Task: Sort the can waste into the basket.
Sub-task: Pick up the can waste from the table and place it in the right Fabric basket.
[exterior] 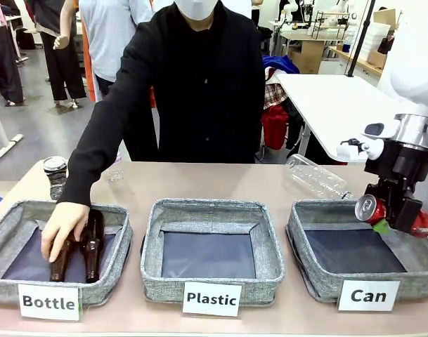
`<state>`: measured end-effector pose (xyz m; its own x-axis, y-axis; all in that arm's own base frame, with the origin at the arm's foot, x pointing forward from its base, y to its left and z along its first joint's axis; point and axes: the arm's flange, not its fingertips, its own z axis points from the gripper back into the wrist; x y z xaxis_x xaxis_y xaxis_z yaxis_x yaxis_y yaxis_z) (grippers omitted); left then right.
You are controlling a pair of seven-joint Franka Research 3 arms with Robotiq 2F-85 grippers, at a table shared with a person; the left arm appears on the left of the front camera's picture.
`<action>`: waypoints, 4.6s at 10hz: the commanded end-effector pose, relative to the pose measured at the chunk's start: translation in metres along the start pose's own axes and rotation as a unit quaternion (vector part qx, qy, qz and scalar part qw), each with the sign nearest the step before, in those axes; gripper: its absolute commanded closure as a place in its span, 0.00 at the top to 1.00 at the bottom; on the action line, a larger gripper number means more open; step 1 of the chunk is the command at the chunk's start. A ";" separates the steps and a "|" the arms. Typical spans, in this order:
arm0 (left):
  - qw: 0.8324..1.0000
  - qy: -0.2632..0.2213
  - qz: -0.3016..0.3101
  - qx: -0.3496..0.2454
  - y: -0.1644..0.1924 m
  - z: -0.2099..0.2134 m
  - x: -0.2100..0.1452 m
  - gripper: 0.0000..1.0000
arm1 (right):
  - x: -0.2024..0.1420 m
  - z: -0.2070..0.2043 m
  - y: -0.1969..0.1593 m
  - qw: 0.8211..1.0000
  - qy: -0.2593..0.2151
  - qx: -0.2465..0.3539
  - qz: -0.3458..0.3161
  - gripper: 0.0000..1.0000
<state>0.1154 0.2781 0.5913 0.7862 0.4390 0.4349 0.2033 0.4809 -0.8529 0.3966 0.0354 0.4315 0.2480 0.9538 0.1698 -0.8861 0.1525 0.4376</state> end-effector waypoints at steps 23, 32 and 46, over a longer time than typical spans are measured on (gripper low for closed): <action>0.959 0.246 0.047 -0.134 0.017 -0.235 -0.030 1.00 | -0.081 0.023 -0.014 0.799 -0.561 0.163 -0.140 1.00; 0.959 0.246 0.047 -0.134 0.017 -0.235 -0.030 1.00 | -0.081 0.023 -0.014 0.799 -0.561 0.163 -0.140 1.00; 0.923 0.147 -0.353 0.036 0.110 -0.298 0.079 1.00 | -0.081 0.023 -0.014 0.799 -0.561 0.163 -0.140 1.00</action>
<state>0.3633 0.1351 0.4519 0.6428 -0.2528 0.7232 0.6803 0.6224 -0.3871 0.3989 -0.0487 0.4308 0.7797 0.0223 0.6257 -0.6259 0.0535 0.7780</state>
